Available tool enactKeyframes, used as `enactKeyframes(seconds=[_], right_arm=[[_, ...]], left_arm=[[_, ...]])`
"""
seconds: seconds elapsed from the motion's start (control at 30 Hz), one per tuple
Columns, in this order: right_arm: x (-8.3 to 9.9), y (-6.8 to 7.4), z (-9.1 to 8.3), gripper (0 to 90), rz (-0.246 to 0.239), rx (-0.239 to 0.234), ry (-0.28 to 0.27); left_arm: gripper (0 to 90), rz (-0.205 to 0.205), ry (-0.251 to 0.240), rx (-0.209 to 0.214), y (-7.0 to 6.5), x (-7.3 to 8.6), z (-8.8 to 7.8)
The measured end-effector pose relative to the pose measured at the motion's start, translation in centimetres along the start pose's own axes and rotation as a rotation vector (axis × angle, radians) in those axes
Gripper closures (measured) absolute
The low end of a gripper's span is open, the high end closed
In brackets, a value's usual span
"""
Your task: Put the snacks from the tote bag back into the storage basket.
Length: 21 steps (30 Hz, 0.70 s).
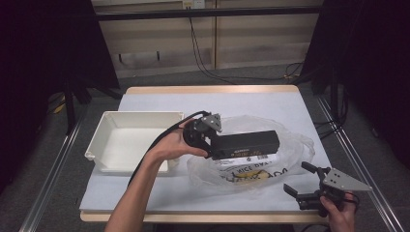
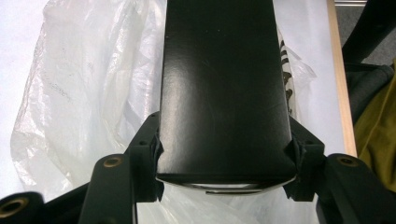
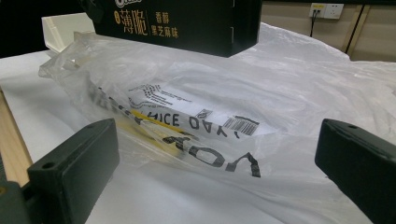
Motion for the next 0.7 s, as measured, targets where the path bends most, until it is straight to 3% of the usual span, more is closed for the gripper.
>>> enactKeyframes(seconds=[0.7], right_arm=[[0.0, 0.0, -0.1, 0.0, 0.0, 0.003, -0.002]], left_arm=[[43.4, -0.018, -0.015, -0.025, 0.2, 1.4, -2.5]])
Point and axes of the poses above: each handheld gripper's, and its own axes: z roughly forward along the jaws, x roughly out of its underside, y roughly to its left, the point moved 9 cm from there along z, roughly forward along the jaws, and after that the axes turned 3 degrees about y, right-handed, at the moved point
